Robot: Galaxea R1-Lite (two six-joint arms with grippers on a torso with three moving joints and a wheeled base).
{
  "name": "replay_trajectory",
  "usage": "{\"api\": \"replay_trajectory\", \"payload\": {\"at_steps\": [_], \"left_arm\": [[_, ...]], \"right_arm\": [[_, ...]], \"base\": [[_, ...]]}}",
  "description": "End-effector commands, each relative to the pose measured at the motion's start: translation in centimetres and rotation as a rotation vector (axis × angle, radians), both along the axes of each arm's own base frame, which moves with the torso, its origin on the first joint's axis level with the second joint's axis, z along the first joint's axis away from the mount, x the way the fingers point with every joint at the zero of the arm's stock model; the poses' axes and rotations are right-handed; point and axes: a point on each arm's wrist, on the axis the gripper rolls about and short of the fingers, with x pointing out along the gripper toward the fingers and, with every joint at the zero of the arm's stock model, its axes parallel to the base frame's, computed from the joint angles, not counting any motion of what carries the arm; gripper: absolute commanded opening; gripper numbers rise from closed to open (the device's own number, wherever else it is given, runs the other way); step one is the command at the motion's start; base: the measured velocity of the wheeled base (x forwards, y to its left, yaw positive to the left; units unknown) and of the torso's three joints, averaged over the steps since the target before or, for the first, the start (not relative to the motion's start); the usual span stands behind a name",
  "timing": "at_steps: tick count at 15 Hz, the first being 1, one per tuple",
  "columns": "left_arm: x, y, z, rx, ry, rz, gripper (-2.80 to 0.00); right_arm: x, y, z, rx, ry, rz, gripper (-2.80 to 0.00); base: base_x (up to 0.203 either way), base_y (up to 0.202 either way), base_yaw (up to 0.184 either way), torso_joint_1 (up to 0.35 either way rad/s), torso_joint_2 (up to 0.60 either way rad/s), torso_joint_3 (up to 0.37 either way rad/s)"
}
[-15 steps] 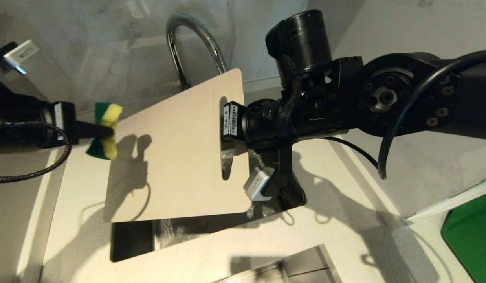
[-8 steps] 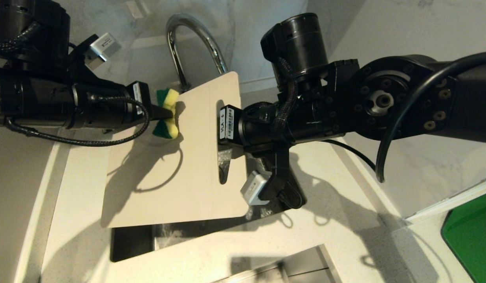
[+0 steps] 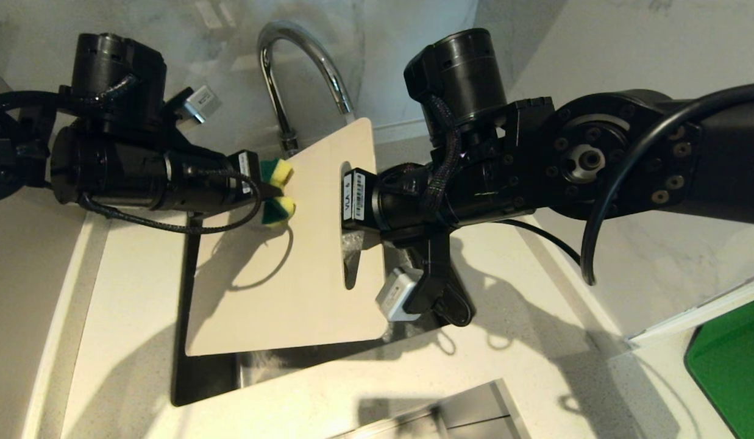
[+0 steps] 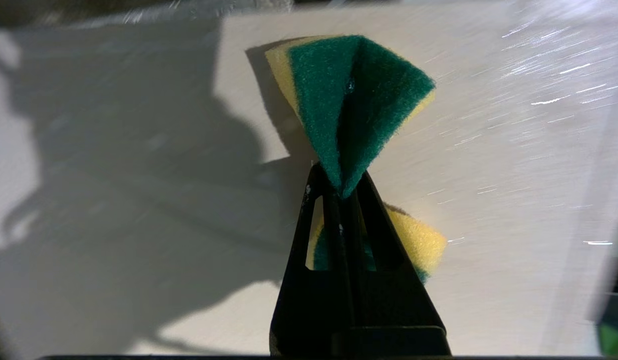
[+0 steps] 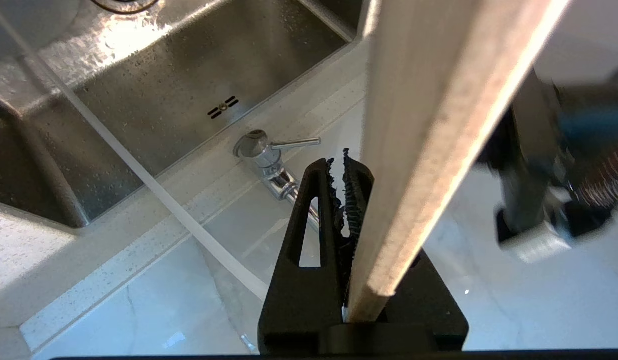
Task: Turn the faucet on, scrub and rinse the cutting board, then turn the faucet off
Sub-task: Scrub the cutting board underwater
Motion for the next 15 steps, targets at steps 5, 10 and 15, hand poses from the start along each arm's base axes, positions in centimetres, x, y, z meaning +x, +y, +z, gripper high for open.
{"api": "replay_trajectory", "payload": {"at_steps": [5, 10, 15], "left_arm": [[1.9, 4.0, -3.2, 0.051, 0.1, 0.071, -2.8], [3.4, 8.8, -5.2, 0.057, 0.151, 0.129, -2.8], [4.9, 13.0, -7.7, 0.078, 0.165, 0.192, -2.8]], "right_arm": [[-0.5, -0.4, 0.7, 0.006, -0.026, 0.01, -2.8], [-0.8, -0.6, 1.1, 0.015, -0.035, 0.01, -2.8], [-0.8, -0.7, 1.2, 0.016, -0.037, 0.01, -2.8]], "base": [[0.0, 0.0, 0.0, 0.0, 0.0, 0.0], [0.0, 0.0, 0.0, 0.0, 0.0, 0.0], [0.0, 0.0, 0.0, 0.0, 0.0, 0.0]]}}
